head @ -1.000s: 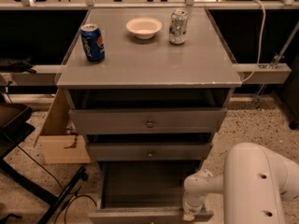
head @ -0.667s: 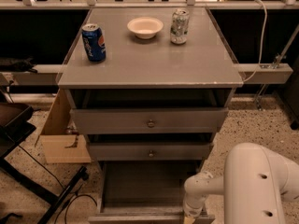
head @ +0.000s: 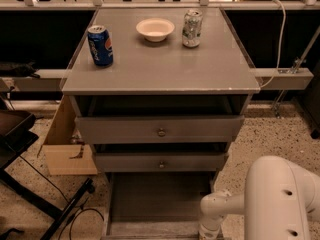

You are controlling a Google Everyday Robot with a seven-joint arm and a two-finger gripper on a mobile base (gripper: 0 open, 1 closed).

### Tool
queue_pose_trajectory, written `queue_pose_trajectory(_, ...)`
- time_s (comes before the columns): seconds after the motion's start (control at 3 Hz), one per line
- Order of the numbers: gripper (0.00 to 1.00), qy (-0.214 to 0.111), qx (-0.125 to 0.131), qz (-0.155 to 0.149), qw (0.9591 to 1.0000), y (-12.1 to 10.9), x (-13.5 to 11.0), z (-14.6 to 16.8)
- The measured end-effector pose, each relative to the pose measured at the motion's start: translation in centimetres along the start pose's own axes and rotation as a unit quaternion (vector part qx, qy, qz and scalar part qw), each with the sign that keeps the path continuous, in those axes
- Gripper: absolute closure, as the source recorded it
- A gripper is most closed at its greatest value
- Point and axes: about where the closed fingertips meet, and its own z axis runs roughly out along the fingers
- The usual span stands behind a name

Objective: Open bottom drawer

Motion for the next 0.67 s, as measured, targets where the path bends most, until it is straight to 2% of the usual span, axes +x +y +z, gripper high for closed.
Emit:
queue_pose_trajectory(0.33,0.83,0.0,0.0,0.0,1.0,0.0,0.0,0.0)
queue_pose_trajectory(0.67,0.59,0.0,0.0,0.0,1.0,0.0,0.0,0.0)
